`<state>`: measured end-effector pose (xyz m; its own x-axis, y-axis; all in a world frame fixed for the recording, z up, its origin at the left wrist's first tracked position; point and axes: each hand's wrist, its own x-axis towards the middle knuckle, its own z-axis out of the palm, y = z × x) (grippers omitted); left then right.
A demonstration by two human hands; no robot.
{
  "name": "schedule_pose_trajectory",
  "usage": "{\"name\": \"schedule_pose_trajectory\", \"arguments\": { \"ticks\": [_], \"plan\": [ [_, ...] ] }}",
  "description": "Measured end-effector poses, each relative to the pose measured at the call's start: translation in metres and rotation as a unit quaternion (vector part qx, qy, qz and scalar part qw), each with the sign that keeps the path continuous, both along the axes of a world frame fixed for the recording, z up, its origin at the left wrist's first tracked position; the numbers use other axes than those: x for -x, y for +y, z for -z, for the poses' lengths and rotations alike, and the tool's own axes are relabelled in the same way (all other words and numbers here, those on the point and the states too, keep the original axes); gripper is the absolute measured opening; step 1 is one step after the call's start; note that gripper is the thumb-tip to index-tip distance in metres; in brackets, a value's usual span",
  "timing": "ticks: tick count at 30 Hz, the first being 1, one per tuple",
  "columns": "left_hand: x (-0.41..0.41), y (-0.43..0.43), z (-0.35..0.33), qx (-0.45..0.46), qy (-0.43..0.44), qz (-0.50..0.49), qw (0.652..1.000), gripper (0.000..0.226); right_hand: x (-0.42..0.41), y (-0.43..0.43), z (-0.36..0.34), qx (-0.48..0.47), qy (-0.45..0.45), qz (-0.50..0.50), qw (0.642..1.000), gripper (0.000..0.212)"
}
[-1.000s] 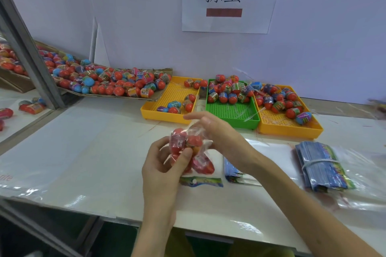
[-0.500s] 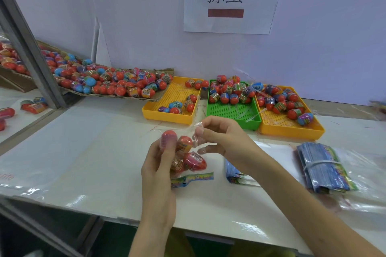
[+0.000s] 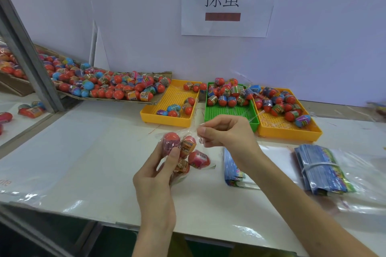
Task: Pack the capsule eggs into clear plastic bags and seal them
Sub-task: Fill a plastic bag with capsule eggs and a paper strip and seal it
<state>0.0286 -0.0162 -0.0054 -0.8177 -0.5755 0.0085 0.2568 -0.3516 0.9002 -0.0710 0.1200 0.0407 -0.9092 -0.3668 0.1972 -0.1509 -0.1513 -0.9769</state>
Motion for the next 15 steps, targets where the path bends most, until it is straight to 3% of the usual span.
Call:
{"name": "schedule_pose_trajectory", "arguments": {
  "ticks": [4, 8, 13, 15],
  "plan": [
    [0.0009, 0.0027, -0.0006, 0.021, -0.005, -0.031, 0.999, 0.033, 0.0026, 0.001, 0.0002, -0.055, 0.047, 0.039, 0.997, 0.015],
    [0.0002, 0.004, -0.0031, 0.023, 0.001, -0.053, 0.998, 0.032, 0.0056, 0.0054, -0.0003, -0.087, 0.063, 0.015, 0.994, 0.019],
    [-0.0021, 0.0027, -0.0055, 0.021, 0.007, -0.019, 1.0, 0.041, 0.0036, 0.0086, -0.0003, -0.108, 0.087, -0.108, 0.984, 0.032],
    [-0.0036, 0.0022, -0.0058, 0.023, 0.007, -0.007, 1.0, 0.044, 0.0034, 0.0085, 0.0015, -0.145, 0.097, -0.135, 0.975, 0.025]
  ]
}}
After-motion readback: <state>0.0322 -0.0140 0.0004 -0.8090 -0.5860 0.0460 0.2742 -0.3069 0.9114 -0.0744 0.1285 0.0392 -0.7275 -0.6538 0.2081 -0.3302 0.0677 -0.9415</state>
